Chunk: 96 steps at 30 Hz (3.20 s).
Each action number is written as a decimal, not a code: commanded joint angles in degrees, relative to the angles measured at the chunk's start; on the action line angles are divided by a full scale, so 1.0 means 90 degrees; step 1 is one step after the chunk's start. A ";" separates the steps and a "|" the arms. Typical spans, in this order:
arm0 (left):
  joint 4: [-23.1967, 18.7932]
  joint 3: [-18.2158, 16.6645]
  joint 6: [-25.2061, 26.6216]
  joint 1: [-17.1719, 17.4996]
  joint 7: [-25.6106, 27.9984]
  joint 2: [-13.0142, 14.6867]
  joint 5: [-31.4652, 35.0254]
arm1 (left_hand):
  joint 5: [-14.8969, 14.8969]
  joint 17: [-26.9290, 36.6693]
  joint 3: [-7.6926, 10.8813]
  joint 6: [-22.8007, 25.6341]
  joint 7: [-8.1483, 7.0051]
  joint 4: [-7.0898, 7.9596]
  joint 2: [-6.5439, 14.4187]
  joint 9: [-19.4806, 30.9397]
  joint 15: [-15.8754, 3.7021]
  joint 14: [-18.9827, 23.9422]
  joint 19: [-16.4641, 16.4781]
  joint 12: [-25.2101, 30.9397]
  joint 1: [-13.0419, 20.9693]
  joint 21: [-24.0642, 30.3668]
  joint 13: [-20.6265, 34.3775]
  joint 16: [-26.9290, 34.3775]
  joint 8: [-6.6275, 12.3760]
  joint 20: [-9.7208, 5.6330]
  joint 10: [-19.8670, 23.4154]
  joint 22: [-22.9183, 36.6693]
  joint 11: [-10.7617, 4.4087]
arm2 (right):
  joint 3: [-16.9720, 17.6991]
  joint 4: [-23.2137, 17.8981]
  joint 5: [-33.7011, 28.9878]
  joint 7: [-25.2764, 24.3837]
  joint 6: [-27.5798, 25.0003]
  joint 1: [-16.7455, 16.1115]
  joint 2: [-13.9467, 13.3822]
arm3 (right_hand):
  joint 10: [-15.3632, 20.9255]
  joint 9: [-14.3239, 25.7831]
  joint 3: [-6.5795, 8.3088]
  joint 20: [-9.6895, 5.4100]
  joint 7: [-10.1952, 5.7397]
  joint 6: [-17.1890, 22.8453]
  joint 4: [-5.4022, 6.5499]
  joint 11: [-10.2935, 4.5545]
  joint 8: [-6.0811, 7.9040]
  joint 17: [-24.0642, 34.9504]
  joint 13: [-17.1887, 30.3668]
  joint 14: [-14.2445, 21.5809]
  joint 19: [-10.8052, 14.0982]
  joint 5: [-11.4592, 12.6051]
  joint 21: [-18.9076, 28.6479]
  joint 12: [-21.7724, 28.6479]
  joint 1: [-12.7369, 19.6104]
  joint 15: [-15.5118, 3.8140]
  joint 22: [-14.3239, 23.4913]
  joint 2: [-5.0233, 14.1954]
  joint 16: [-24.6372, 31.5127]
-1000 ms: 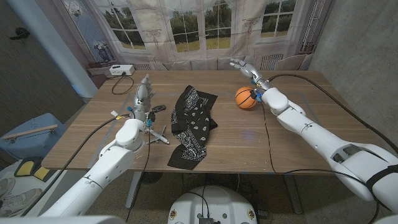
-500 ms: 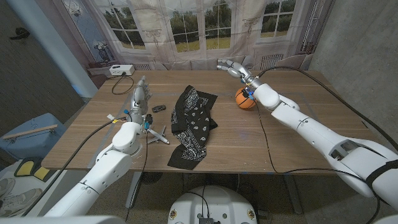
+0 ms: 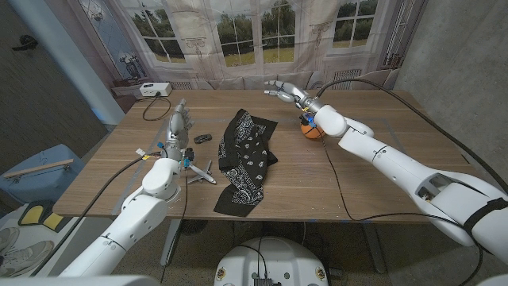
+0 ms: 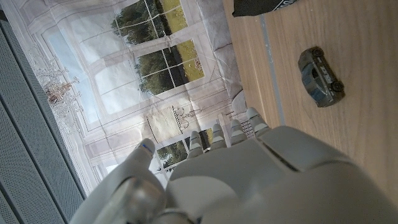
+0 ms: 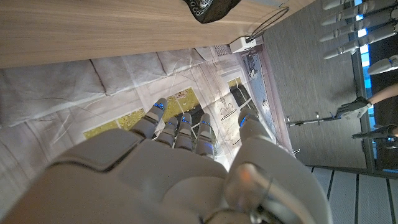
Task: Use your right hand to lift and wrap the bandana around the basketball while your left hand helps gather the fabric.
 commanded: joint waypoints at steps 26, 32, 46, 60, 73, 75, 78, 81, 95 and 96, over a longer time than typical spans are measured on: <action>0.0307 0.0110 -0.0053 -0.0174 -0.0336 0.0003 -0.0198 | -0.0036 0.0030 -0.0009 0.0307 0.0067 0.0013 0.0037 0.0038 0.0037 -0.0001 -0.0211 0.0025 -0.0010 -0.0063 0.0030 -0.0035 -0.0001 0.0056 0.0171 0.0031 0.0127 | -0.1394 0.1141 -0.1355 0.0579 0.0008 0.1431 0.0943 | -0.0099 0.0046 0.0377 -0.0006 0.0025 -0.0175 -0.0072 -0.0082 -0.0058 0.0013 0.0021 0.0037 0.0132 0.0059 0.0009 -0.0094 0.0684 -0.0039 0.0010 0.0162 -0.0013; 0.0301 0.0111 -0.0076 -0.0161 -0.0387 0.0033 -0.0214 | -0.0036 0.0033 -0.0015 0.0375 0.0077 0.0021 0.0038 0.0039 0.0050 -0.0001 -0.0207 0.0031 -0.0028 -0.0070 0.0032 -0.0040 0.0005 0.0056 0.0208 0.0033 0.0128 | -0.1615 0.1392 -0.1562 0.0540 -0.0012 0.1638 0.1146 | -0.0129 0.0047 0.0668 -0.0006 -0.0002 -0.0259 -0.0126 -0.0093 -0.0065 0.0015 0.0025 0.0054 0.0157 0.0168 -0.0005 -0.0109 0.1139 -0.0046 0.0004 0.0248 -0.0024; 0.0258 0.0151 -0.0098 -0.0160 -0.0552 0.0139 -0.0201 | -0.0034 0.0038 -0.0034 0.0476 0.0121 0.0045 0.0039 0.0041 0.0063 0.0002 -0.0206 0.0020 -0.0073 -0.0087 0.0034 -0.0047 0.0001 0.0057 0.0226 0.0037 0.0145 | -0.2169 0.2109 -0.1979 0.0519 -0.0103 0.2149 0.1627 | -0.0260 0.0049 0.0960 0.0038 -0.0258 -0.0401 -0.0159 -0.0195 -0.0075 0.0011 0.0031 0.0038 0.0173 0.0221 -0.0033 -0.0145 0.1699 -0.0044 -0.0002 0.0126 -0.0053; 0.0236 0.0172 -0.0026 -0.0173 -0.0608 0.0185 -0.0270 | -0.0028 0.0045 -0.0060 0.0570 0.0145 0.0081 0.0037 0.0042 0.0070 -0.0005 -0.0209 0.0006 -0.0128 -0.0103 0.0035 -0.0055 -0.0001 0.0058 0.0232 0.0041 0.0166 | -0.2930 0.3721 -0.2321 0.0340 -0.0079 0.2812 0.2562 | -0.0605 0.0048 0.1292 0.0064 -0.0974 -0.0423 -0.0153 -0.0489 -0.0062 0.0013 0.0038 -0.0138 0.0099 0.0265 -0.0096 -0.0209 0.2412 -0.0046 0.0001 -0.0067 -0.0111; 0.0281 0.0226 -0.0078 -0.0248 -0.0672 0.0166 -0.0243 | -0.0021 0.0049 -0.0082 0.0599 0.0161 0.0114 0.0039 0.0043 0.0069 -0.0010 -0.0208 -0.0010 -0.0175 -0.0115 0.0037 -0.0060 -0.0021 0.0058 0.0225 0.0044 0.0168 | -0.3789 0.5395 -0.2440 -0.0061 -0.0511 0.3318 0.3542 | -0.0833 0.0055 0.1318 0.0043 -0.1004 -0.0693 -0.0118 -0.0592 -0.0140 0.0019 0.0044 -0.0275 0.0015 0.0229 -0.0122 -0.0219 0.2574 -0.0085 0.0010 -0.0248 -0.0120; 0.0289 0.0255 -0.0060 -0.0284 -0.0687 0.0170 -0.0221 | -0.0019 0.0050 -0.0086 0.0597 0.0166 0.0120 0.0039 0.0043 0.0069 -0.0015 -0.0208 -0.0012 -0.0183 -0.0117 0.0037 -0.0062 -0.0027 0.0058 0.0225 0.0044 0.0163 | -0.3910 0.5477 -0.2355 -0.0066 -0.0636 0.3353 0.3592 | -0.0881 0.0056 0.1326 0.0041 -0.1031 -0.0710 -0.0118 -0.0601 -0.0140 0.0020 0.0044 -0.0275 0.0015 0.0228 -0.0121 -0.0228 0.2594 -0.0086 0.0011 -0.0258 -0.0117; 0.0327 0.0296 -0.0095 -0.0337 -0.0718 0.0148 -0.0189 | -0.0017 0.0051 -0.0091 0.0599 0.0164 0.0128 0.0039 0.0043 0.0067 -0.0013 -0.0212 -0.0016 -0.0193 -0.0122 0.0037 -0.0062 -0.0034 0.0058 0.0222 0.0045 0.0166 | -0.4120 0.5496 -0.2292 -0.0092 -0.0792 0.3400 0.3602 | -0.0945 0.0059 0.1361 0.0036 -0.1064 -0.0757 -0.0114 -0.0629 -0.0137 0.0026 0.0046 -0.0296 0.0009 0.0231 -0.0121 -0.0227 0.2653 -0.0111 0.0012 -0.0265 -0.0113; 0.0341 0.0332 -0.0112 -0.0389 -0.0728 0.0133 -0.0149 | -0.0015 0.0051 -0.0096 0.0606 0.0167 0.0136 0.0039 0.0044 0.0059 -0.0019 -0.0213 -0.0021 -0.0203 -0.0125 0.0038 -0.0065 -0.0039 0.0058 0.0218 0.0045 0.0155 | -0.4292 0.5505 -0.2253 -0.0097 -0.0904 0.3439 0.3602 | -0.0947 0.0061 0.1389 0.0033 -0.1066 -0.0730 -0.0113 -0.0653 -0.0118 0.0030 0.0047 -0.0305 0.0002 0.0238 -0.0123 -0.0215 0.2692 -0.0119 0.0012 -0.0254 -0.0111; 0.0456 0.0426 -0.0105 -0.0533 -0.0735 0.0043 -0.0140 | -0.0002 0.0053 -0.0117 0.0678 0.0198 0.0173 0.0047 0.0046 0.0062 -0.0011 -0.0213 -0.0046 -0.0244 -0.0142 0.0039 -0.0067 -0.0048 0.0057 0.0196 0.0048 0.0146 | -0.5159 0.5575 -0.2406 0.0201 -0.1418 0.3542 0.3872 | -0.1341 0.0086 0.1696 0.0039 -0.1167 -0.1167 -0.0124 -0.0759 -0.0137 0.0078 0.0056 -0.0531 -0.0137 0.0390 -0.0157 -0.0228 0.3115 -0.0096 0.0012 -0.0233 -0.0121; 0.0455 0.0427 -0.0107 -0.0531 -0.0730 0.0039 -0.0141 | -0.0002 0.0053 -0.0117 0.0679 0.0200 0.0175 0.0048 0.0046 0.0064 -0.0010 -0.0213 -0.0047 -0.0245 -0.0143 0.0039 -0.0067 -0.0049 0.0057 0.0196 0.0048 0.0145 | -0.5207 0.5573 -0.2434 0.0234 -0.1475 0.3545 0.3900 | -0.1353 0.0087 0.1719 0.0035 -0.1167 -0.1174 -0.0125 -0.0760 -0.0132 0.0082 0.0056 -0.0531 -0.0140 0.0414 -0.0157 -0.0226 0.3140 -0.0096 0.0012 -0.0221 -0.0116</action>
